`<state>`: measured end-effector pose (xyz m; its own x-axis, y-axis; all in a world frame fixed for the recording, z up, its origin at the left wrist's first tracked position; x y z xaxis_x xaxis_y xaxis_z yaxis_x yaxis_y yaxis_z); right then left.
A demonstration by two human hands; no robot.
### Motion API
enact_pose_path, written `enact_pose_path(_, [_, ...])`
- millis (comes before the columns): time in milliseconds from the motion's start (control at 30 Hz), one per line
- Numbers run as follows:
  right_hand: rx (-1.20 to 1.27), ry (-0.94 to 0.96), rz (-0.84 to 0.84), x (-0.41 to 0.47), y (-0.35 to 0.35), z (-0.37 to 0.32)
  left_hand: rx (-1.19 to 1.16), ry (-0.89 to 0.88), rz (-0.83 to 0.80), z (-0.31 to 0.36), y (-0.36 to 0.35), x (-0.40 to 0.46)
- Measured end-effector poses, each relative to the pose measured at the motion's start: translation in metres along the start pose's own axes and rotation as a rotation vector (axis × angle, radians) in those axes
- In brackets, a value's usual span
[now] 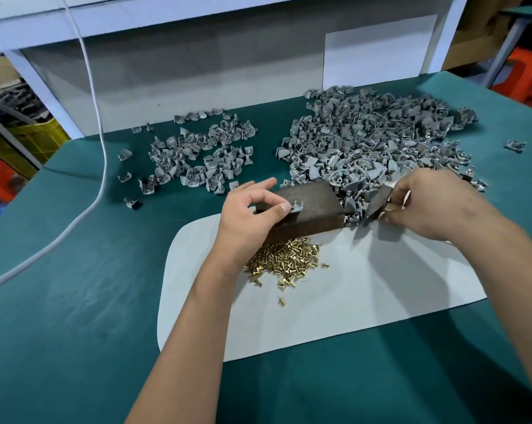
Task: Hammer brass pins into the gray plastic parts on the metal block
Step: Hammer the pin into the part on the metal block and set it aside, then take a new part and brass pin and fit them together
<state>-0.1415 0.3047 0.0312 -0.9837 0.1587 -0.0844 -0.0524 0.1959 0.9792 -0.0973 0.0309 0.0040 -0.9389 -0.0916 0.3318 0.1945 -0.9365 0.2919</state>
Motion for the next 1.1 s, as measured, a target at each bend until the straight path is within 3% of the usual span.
enact_pose_path(167, [0.092,-0.041,0.047,0.005,0.009,0.02,0.003,-0.008,0.004,0.0,0.001,0.001])
enact_pose_path(433, [0.037,-0.044,0.065,-0.003,0.012,0.006,0.045,-0.027,-0.006,0.0,-0.003,0.001])
enact_pose_path(533, [0.155,0.124,0.165,-0.021,0.022,-0.033,0.065,-0.035,0.012,0.0,-0.001,0.001])
enact_pose_path(667, [0.202,0.51,0.147,-0.058,0.011,-0.104,0.045,-0.067,0.018,0.0,0.0,0.002])
enact_pose_path(733, [0.224,0.584,0.151,-0.061,0.008,-0.115,0.038,-0.097,0.042,0.003,0.001,0.003])
enact_pose_path(833, [0.287,0.488,0.165,-0.048,0.01,-0.111,0.109,-0.093,0.225,-0.001,0.026,0.006])
enact_pose_path(933, [0.318,0.268,0.263,-0.023,0.02,-0.093,0.435,-0.117,0.399,-0.012,0.065,0.003])
enact_pose_path(1033, [0.398,0.168,0.353,-0.011,0.032,-0.08,0.643,-0.044,0.327,-0.029,0.076,0.002])
enact_pose_path(1100, [0.433,0.259,0.325,-0.018,0.032,-0.092,0.711,-0.008,0.226,-0.037,0.069,0.005])
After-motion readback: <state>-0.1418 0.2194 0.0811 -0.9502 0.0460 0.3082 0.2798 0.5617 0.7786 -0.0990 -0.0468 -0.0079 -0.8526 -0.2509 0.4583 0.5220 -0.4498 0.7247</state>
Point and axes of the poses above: each hand's wrist, its own x-axis towards the middle knuckle, its own y-axis out of the back of the hand, z = x × y, the point moved 8 cm from there along x, towards the middle knuckle, and after that the axes turned 12 degrees about -y, right-handed, at the moved point
